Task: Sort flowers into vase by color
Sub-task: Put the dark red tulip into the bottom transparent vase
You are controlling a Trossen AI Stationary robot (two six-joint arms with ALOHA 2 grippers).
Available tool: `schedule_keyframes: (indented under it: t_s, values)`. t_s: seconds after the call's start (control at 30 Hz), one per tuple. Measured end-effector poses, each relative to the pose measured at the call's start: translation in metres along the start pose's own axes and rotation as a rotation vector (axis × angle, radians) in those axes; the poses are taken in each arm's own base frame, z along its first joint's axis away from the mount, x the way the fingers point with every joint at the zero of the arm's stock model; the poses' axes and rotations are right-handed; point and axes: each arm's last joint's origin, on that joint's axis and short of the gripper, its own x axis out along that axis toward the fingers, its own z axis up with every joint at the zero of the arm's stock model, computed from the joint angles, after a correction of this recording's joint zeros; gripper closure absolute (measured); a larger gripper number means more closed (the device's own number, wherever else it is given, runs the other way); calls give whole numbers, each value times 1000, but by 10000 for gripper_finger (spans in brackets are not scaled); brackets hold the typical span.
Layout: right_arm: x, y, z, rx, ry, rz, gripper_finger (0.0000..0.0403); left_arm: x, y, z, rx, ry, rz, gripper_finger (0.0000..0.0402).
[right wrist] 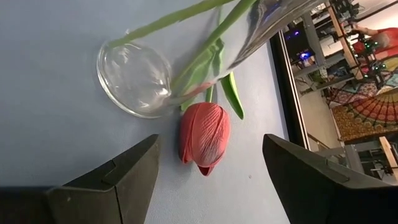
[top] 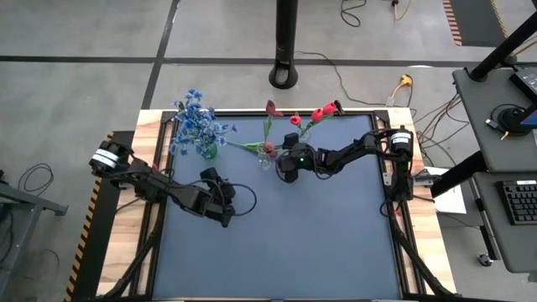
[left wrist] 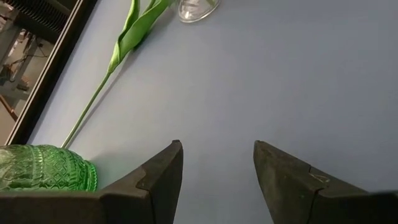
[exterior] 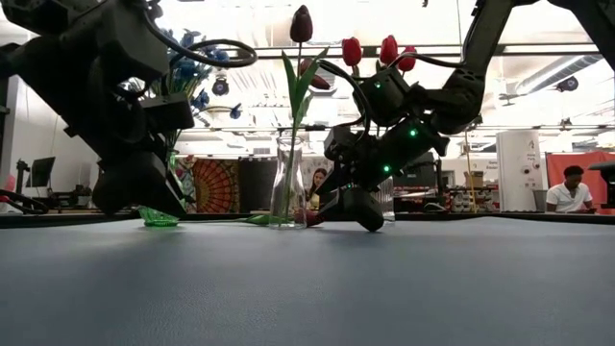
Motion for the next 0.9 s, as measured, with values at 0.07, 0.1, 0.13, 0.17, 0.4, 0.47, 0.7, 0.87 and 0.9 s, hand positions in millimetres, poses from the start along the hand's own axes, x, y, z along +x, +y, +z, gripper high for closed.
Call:
schedule_keyframes:
  t_s: [0.07, 0.1, 0.13, 0.17, 0.4, 0.47, 0.7, 0.87, 0.9]
  values:
    - [0, 0, 0, 0, -3, 6, 129, 0, 0, 0, 1, -1, -1, 222]
    - [0, 0, 0, -1, -5, 8, 129, 0, 0, 0, 1, -1, -1, 222]
    - [0, 0, 0, -1, -5, 8, 129, 0, 0, 0, 1, -1, -2, 222]
    - [0, 0, 0, -1, -6, 9, 129, 0, 0, 0, 2, -1, -2, 222]
    - [1, -1, -2, 16, -3, 10, 129, 0, 0, 0, 0, -2, -2, 222]
    - [1, -2, -2, 23, -2, 11, 129, 0, 0, 0, -1, -3, -3, 222]
    - [3, 0, -4, 24, -10, 18, 129, 0, -1, 0, -2, -4, -3, 222]
    - [13, 13, -13, -5, 23, 36, 129, 0, -1, 1, -4, -5, -4, 222]
    - [16, 15, -15, -9, 40, 34, 129, 0, -1, 1, -4, -6, -4, 222]
